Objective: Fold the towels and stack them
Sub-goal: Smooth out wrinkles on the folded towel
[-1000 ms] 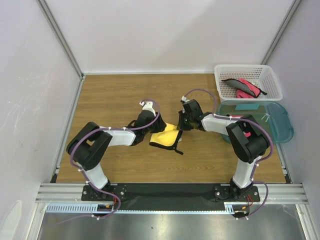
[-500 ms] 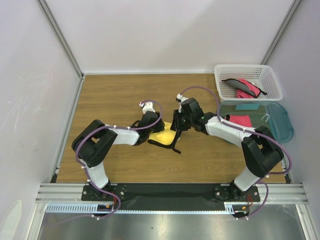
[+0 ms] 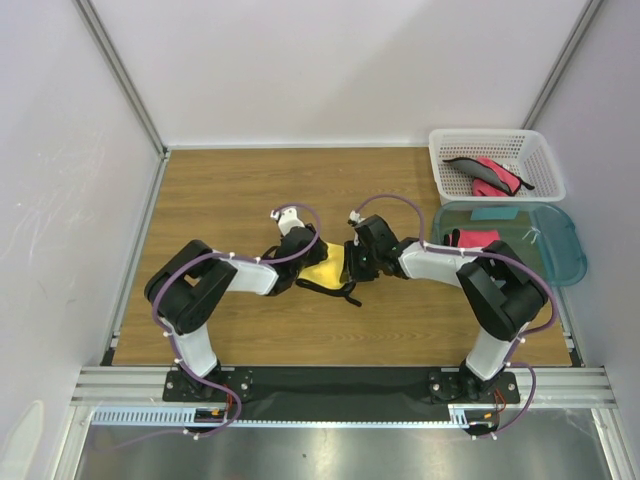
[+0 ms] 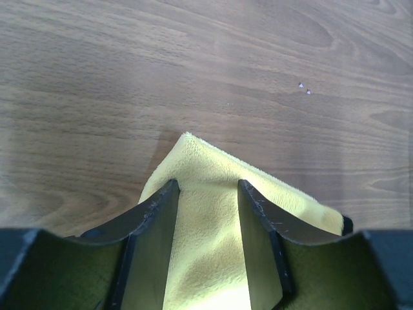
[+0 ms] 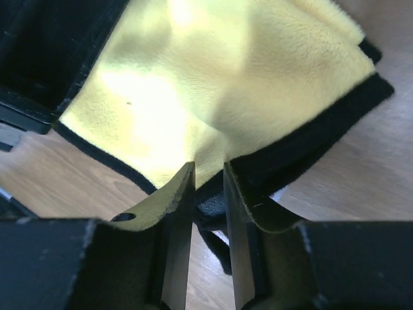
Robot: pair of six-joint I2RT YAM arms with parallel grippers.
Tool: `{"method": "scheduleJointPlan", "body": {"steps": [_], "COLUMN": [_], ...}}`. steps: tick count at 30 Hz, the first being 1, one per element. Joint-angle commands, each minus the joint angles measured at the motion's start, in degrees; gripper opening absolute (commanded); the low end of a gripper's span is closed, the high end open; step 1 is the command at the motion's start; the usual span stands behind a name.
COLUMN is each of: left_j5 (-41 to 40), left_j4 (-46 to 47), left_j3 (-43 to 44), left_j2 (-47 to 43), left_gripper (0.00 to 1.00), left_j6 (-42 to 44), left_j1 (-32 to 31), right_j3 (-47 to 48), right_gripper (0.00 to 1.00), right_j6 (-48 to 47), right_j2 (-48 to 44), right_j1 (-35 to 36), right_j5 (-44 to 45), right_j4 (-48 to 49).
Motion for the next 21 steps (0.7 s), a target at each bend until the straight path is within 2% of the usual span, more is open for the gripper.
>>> {"method": "scheduleJointPlan", "body": {"steps": [1, 8, 13, 21], "left_j5": [-2.5, -3.2, -4.1, -6.0], "left_j4": [-3.1, -2.4, -2.5, -2.6], "left_j3": [-2.2, -2.9, -3.0, -3.6], "left_j2": [0.6, 0.5, 0.1, -0.1], "left_gripper": [0.49, 0.48, 0.48, 0.48], "left_j6": [-1.7, -2.0, -2.0, -3.1], "left_j1": [-0.3, -0.5, -0.7, -1.2], "right_j3": [-1.9, -2.6, 0.2, 0.7], "right_gripper": [0.3, 0.42, 0.49, 0.48], "right_j6": [1.9, 3.3, 3.2, 4.2], "right_j2": [1.0, 0.4, 0.9, -1.2], "right_j1": [0.3, 0.9, 2.6, 4.3], "right_j5": [0.7, 2.2, 5.5, 9.4], "right_j4": [1.4, 1.2, -4.6, -10.2]}}
